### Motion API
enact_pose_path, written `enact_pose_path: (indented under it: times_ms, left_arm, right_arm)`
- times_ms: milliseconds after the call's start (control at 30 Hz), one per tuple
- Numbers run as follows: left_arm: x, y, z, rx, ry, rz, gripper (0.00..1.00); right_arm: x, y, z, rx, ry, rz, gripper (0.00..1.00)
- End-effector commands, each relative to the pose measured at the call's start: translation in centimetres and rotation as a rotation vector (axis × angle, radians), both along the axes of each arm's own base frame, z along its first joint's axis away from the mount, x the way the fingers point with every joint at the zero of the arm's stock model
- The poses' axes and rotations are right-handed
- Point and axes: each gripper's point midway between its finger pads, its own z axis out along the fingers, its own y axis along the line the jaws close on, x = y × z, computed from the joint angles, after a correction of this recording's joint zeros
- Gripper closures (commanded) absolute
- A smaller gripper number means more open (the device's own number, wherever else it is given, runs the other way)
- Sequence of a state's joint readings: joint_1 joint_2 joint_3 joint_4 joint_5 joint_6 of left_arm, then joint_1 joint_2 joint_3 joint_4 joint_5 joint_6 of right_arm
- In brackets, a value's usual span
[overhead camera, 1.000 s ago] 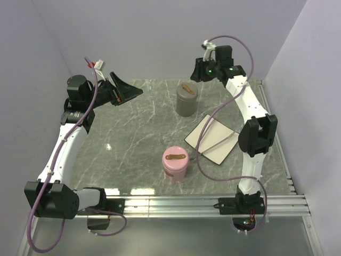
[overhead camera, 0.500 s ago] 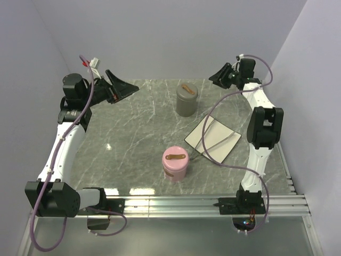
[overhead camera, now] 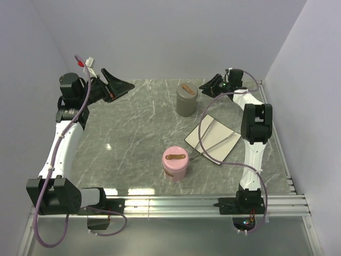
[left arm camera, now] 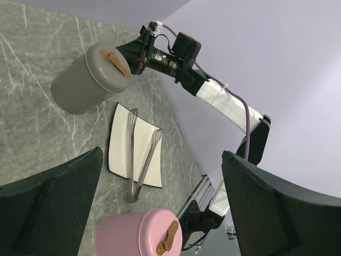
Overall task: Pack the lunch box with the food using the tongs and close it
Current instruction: Move the packing box to the center of the board.
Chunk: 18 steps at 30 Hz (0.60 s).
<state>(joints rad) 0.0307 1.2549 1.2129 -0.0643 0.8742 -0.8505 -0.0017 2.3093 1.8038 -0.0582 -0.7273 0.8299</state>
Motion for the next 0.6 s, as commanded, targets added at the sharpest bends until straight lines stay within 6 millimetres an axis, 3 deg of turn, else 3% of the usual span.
enact_pose_path:
  times_ms: [0, 167, 333, 567]
  left_arm:
    - [-0.1, 0.4, 2.5, 0.003, -0.098, 0.000, 0.01]
    - [-0.3, 0.9, 2.5, 0.014, -0.114, 0.016, 0.01]
    - [-0.1, 1.1, 2.5, 0.001, -0.116, 0.020, 0.01]
    - [0.2, 1.7, 2.2, -0.012, -0.102, 0.031, 0.01]
  right_arm:
    - [-0.7, 3.8, 0.4, 0.062, -0.034, 0.079, 0.56]
    - [-1.8, 7.5, -0.3, 0.078, -0.023, 0.146, 0.57]
    - [-3.1, 10.7, 0.1, 0.087, -0.030, 0.214, 0.57]
    - [-6.7, 15.2, -0.5, 0.151, 0.025, 0.313, 0.58]
